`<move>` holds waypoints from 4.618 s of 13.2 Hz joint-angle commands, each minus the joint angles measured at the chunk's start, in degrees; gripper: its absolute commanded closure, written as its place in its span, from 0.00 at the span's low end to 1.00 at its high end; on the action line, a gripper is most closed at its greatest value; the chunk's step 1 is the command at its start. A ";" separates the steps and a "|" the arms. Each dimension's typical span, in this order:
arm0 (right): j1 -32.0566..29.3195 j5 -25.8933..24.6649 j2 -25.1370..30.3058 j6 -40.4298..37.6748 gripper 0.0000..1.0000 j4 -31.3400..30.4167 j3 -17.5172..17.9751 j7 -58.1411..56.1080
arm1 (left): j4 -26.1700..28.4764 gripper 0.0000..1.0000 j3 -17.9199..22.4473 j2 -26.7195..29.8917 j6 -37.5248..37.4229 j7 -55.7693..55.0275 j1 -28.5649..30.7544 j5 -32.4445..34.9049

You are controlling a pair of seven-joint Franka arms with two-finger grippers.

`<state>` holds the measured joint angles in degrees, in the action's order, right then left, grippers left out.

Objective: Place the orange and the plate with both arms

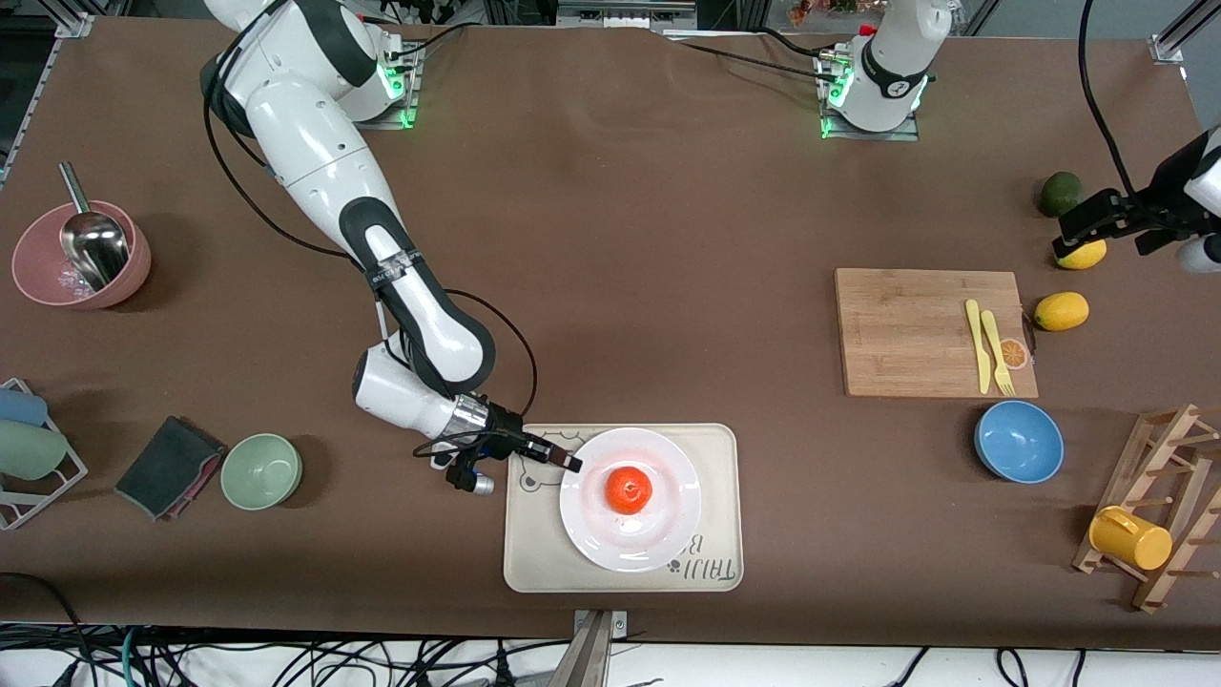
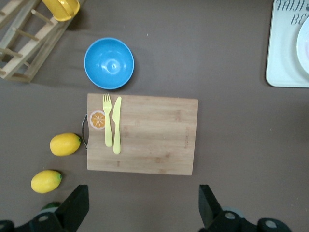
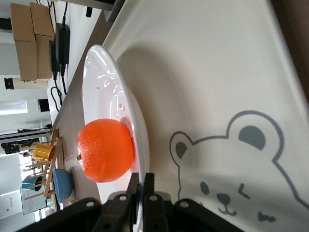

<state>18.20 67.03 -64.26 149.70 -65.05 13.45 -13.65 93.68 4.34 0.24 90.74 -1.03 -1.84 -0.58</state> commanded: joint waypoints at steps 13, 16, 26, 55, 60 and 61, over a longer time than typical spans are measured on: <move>0.17 -7.44 4.31 1.48 0.00 -0.50 0.18 -0.15 | -1.83 0.00 -0.21 -0.68 -1.79 0.68 0.08 1.37; -0.97 -7.79 11.23 -3.50 0.00 -7.96 -1.74 -0.15 | -1.83 0.00 -0.21 -0.59 -1.79 0.68 0.08 1.37; -0.80 -29.29 38.05 -18.53 0.00 -43.04 -12.20 -0.24 | -2.97 0.00 -0.30 -0.77 -1.71 0.68 -0.80 1.28; -6.77 -65.89 63.21 -64.18 0.00 -27.33 -26.89 20.15 | -9.48 0.00 -0.03 -4.72 -6.89 0.85 3.77 1.20; -6.77 -66.24 63.82 -64.88 0.00 -26.89 -26.46 19.98 | -9.48 0.00 -0.30 -4.72 -7.15 0.76 3.68 1.37; -6.77 -66.24 63.74 -65.05 0.00 -26.89 -26.46 20.33 | -9.48 0.00 -0.30 -4.72 -7.16 0.76 3.68 1.37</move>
<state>11.49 0.10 -0.86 86.01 -92.77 -13.20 6.01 85.53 4.15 -4.27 85.02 -0.75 2.09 -0.58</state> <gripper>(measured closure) 0.000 0.000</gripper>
